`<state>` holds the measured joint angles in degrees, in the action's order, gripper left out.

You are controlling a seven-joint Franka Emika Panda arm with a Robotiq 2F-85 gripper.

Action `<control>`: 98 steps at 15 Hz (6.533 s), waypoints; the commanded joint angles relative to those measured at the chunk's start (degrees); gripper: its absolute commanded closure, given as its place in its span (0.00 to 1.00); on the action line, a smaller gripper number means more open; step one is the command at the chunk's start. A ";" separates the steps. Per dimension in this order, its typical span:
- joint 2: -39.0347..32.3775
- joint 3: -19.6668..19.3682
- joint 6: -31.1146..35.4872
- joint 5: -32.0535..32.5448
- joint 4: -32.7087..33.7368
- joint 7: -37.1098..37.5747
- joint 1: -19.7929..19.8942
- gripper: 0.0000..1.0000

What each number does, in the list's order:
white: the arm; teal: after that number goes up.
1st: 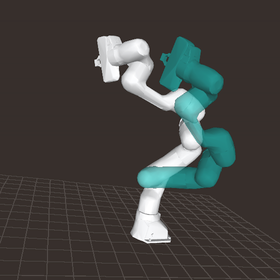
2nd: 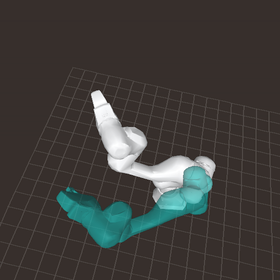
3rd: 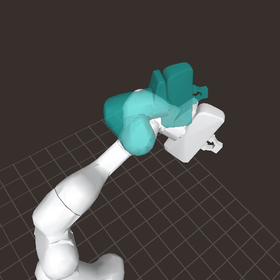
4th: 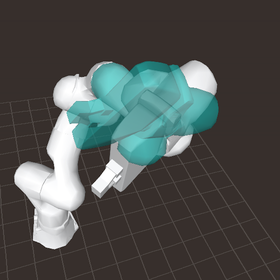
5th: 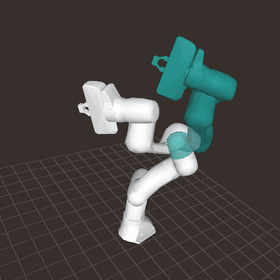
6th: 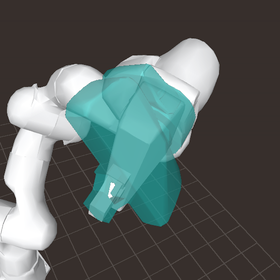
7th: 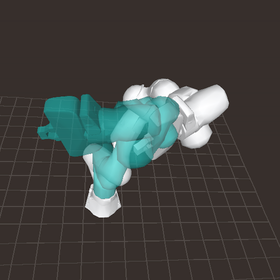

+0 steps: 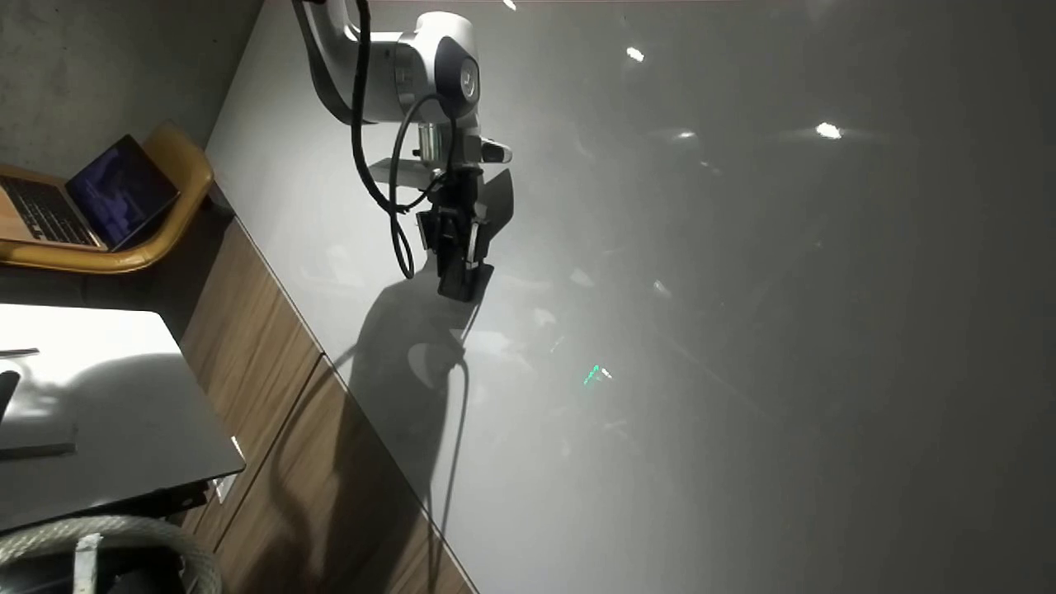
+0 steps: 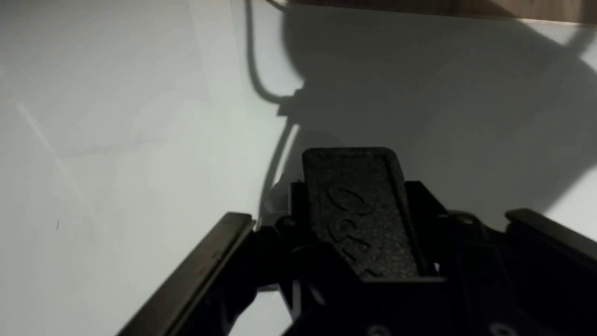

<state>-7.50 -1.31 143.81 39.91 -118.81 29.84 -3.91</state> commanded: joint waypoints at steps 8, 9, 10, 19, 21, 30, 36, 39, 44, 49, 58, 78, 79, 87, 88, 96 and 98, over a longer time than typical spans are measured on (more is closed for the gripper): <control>-3.62 4.24 -4.52 0.59 9.85 2.96 -5.50 0.71; -3.89 5.01 -5.89 1.17 11.07 3.19 -6.47 0.71; -4.48 5.78 -7.42 1.29 12.75 3.06 -7.40 0.71; -11.20 7.81 -17.06 1.93 23.15 2.62 -12.11 0.71; -11.16 7.44 -16.98 2.07 22.48 2.45 -11.81 0.71; -8.08 4.51 -14.01 2.69 17.12 1.04 -8.00 0.71; -5.01 5.15 -17.60 2.08 20.55 -0.54 -8.12 0.71; -3.59 5.69 -19.37 2.55 21.78 -0.96 -8.42 0.71; -3.37 6.61 -20.71 0.51 24.01 -0.93 -8.28 0.71; -6.07 7.11 -19.78 0.20 24.30 1.06 -8.89 0.71; -8.44 7.80 -18.70 -0.55 23.74 5.10 -9.63 0.71; -10.89 4.66 -10.07 -5.22 17.59 6.59 -6.70 0.71; -10.97 4.32 -9.32 -5.29 16.91 6.43 -6.45 0.71; -0.15 2.72 -1.79 -7.08 -6.87 6.26 -5.14 0.71; 1.40 2.54 -1.38 -7.97 -8.98 5.49 -4.64 0.71; 7.94 3.89 -0.65 -11.14 -12.85 -0.30 -2.80 0.71; 6.83 4.15 0.08 -11.59 -11.07 -1.76 -2.74 0.71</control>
<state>-0.16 1.83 141.87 30.14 -131.15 31.37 -7.85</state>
